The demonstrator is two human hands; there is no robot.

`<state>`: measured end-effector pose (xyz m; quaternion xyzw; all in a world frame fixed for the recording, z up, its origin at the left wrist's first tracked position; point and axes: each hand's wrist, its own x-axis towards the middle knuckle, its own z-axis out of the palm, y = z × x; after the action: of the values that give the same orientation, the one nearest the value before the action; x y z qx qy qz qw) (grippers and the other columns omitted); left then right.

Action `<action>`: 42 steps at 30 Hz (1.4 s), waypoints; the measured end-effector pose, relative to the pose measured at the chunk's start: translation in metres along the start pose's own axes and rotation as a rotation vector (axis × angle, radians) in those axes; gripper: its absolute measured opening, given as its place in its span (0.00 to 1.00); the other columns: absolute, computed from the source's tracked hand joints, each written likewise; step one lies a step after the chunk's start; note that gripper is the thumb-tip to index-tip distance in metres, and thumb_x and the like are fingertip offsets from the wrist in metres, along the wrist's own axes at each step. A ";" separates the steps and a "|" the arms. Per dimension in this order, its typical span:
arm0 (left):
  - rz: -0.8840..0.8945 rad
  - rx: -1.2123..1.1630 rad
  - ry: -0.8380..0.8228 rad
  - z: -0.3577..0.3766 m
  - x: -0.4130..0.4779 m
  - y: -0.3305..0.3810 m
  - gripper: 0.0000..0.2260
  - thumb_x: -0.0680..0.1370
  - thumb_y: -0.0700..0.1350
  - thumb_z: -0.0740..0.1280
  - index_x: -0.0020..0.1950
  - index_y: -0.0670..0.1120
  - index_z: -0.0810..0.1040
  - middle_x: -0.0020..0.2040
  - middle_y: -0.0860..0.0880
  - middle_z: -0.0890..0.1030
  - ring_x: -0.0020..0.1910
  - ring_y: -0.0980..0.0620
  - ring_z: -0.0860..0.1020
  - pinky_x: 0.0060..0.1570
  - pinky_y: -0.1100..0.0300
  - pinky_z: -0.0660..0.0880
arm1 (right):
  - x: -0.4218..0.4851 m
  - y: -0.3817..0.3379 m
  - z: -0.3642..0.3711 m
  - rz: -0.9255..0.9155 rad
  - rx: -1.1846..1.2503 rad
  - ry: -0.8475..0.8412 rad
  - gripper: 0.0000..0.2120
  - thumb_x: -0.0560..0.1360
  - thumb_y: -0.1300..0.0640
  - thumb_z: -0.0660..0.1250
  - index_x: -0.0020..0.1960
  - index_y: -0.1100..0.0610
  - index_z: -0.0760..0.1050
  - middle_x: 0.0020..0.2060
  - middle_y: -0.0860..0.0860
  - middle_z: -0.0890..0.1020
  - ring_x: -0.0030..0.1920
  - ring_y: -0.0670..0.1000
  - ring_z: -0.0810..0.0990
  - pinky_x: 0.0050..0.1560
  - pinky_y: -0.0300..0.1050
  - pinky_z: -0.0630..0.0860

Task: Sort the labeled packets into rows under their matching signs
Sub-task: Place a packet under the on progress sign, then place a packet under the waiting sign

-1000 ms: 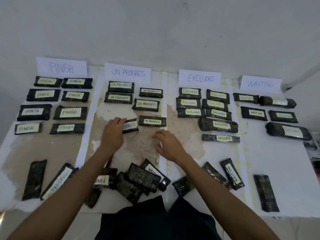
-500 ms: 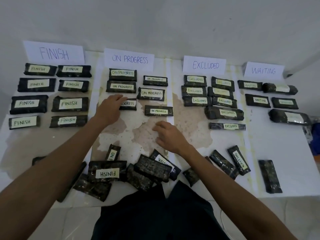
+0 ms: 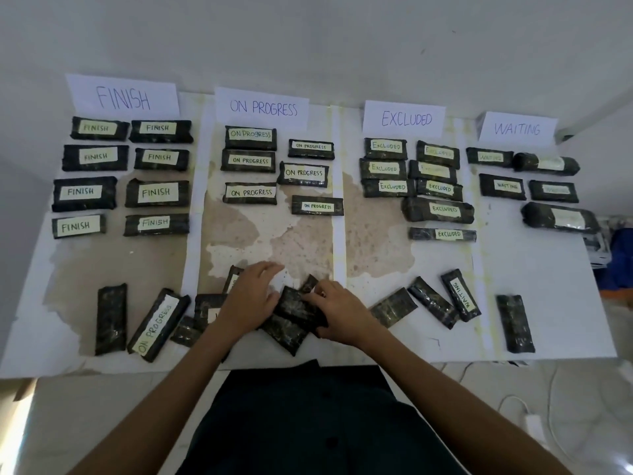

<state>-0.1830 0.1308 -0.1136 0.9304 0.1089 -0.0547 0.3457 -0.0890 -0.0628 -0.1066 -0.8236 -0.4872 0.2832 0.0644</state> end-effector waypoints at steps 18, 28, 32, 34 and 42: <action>0.071 0.175 0.007 0.004 -0.001 0.051 0.33 0.67 0.35 0.70 0.70 0.46 0.65 0.69 0.43 0.68 0.69 0.42 0.65 0.66 0.45 0.66 | -0.009 0.007 -0.048 0.445 1.061 0.084 0.12 0.75 0.66 0.64 0.53 0.52 0.78 0.44 0.47 0.81 0.36 0.40 0.79 0.35 0.32 0.74; 0.236 0.349 0.001 -0.001 0.023 0.058 0.25 0.64 0.43 0.73 0.60 0.45 0.74 0.54 0.46 0.79 0.54 0.45 0.76 0.54 0.51 0.72 | -0.014 0.022 -0.048 0.460 1.009 0.239 0.15 0.76 0.52 0.66 0.61 0.53 0.76 0.51 0.50 0.81 0.50 0.47 0.79 0.52 0.41 0.75; 0.179 0.285 -0.079 0.008 0.043 0.083 0.24 0.67 0.49 0.71 0.62 0.47 0.72 0.55 0.47 0.76 0.53 0.46 0.72 0.53 0.52 0.69 | -0.040 0.055 -0.054 0.523 0.933 0.442 0.13 0.78 0.49 0.62 0.60 0.51 0.75 0.50 0.51 0.80 0.51 0.51 0.80 0.54 0.44 0.76; 0.175 0.256 -0.088 0.014 0.054 0.101 0.24 0.67 0.52 0.70 0.61 0.47 0.73 0.54 0.48 0.75 0.52 0.47 0.72 0.51 0.53 0.69 | -0.057 0.073 -0.059 0.561 0.886 0.508 0.11 0.78 0.50 0.62 0.59 0.50 0.76 0.50 0.51 0.80 0.49 0.50 0.80 0.51 0.43 0.76; 0.175 0.170 -0.128 0.055 0.113 0.183 0.27 0.67 0.52 0.73 0.63 0.47 0.71 0.56 0.48 0.72 0.55 0.47 0.70 0.48 0.55 0.71 | -0.130 0.156 -0.076 0.673 0.774 0.626 0.10 0.78 0.54 0.63 0.58 0.53 0.76 0.50 0.49 0.80 0.43 0.41 0.77 0.43 0.28 0.73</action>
<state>-0.0313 -0.0217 -0.0597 0.9570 0.0000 -0.0925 0.2751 0.0229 -0.2394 -0.0508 -0.8935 -0.0191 0.1890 0.4070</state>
